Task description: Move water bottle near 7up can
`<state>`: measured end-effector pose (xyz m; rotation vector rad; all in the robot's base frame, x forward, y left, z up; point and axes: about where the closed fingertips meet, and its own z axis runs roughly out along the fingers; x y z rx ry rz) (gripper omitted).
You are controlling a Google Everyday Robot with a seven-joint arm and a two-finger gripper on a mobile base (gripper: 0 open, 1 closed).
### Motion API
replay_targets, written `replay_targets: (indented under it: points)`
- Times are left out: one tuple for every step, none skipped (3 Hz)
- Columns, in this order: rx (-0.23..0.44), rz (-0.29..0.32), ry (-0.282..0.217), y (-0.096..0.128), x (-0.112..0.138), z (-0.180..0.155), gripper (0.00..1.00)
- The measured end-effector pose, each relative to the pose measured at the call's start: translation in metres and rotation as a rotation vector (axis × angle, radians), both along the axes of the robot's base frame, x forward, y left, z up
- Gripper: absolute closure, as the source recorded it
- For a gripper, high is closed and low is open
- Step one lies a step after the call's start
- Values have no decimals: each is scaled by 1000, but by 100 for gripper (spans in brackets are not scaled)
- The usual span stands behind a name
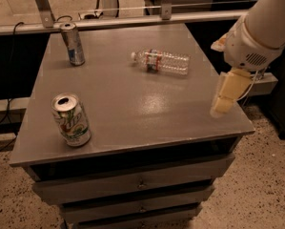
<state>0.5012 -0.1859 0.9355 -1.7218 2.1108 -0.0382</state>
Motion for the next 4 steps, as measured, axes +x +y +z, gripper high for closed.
replay_targets:
  points:
    - [62, 19, -62, 21, 58, -21, 0]
    - [126, 19, -123, 34, 106, -32, 0]
    - [199, -7, -137, 41, 147, -42, 0]
    - [289, -56, -115, 43, 182, -56, 0]
